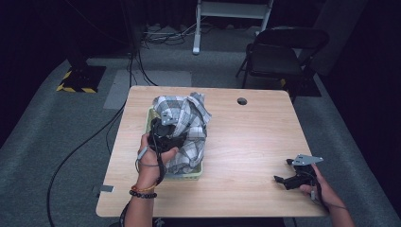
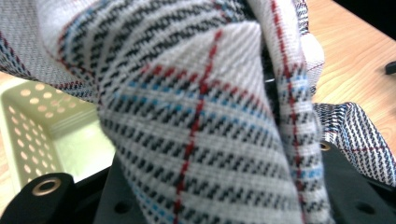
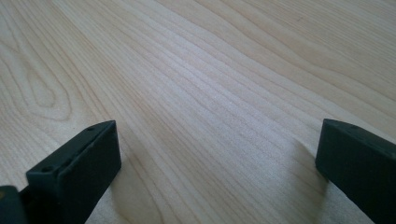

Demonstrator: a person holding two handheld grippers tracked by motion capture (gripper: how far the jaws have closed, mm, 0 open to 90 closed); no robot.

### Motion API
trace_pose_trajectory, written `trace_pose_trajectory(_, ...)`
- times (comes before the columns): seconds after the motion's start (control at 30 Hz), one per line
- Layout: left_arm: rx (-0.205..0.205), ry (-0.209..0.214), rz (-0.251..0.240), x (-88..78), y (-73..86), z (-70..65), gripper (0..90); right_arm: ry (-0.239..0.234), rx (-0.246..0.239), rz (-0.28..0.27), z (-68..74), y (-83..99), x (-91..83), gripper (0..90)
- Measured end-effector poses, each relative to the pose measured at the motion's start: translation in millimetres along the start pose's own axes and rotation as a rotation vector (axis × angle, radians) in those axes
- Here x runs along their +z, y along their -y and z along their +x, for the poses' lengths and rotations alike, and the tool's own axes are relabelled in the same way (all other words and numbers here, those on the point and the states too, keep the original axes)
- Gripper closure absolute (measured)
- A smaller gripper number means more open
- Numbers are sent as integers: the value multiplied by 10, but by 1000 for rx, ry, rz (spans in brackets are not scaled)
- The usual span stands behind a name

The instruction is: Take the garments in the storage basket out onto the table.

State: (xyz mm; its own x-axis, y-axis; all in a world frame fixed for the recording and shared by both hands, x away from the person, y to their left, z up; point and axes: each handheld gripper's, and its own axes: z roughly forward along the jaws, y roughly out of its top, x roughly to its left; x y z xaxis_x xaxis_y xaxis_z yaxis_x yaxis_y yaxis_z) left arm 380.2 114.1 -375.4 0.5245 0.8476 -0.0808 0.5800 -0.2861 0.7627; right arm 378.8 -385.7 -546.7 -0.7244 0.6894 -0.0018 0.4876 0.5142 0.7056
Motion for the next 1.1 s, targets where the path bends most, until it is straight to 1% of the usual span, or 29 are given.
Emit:
trace_pose_trajectory(0.2,25,41,13,66,-68,-130,556,0,1,0,1,0,0,0)
trace_pose_trajectory(0.43,44,46,23,134,-132,-219,555,0,1,0,1,0,0,0)
trace_pose_trajectory(0.77,90,83,28,248,-255,-397,555,0,1,0,0,0,0,0)
trace_pose_trajectory(0.8,101,87,33,265,-262,-418,555,0,1,0,1,0,0,0)
trace_pose_trajectory(0.97,116,101,49,340,-289,-507,554,0,0,0,0,0,0,0)
trace_pose_trajectory(1.1,131,100,55,393,-313,-585,554,0,1,0,0,0,0,0)
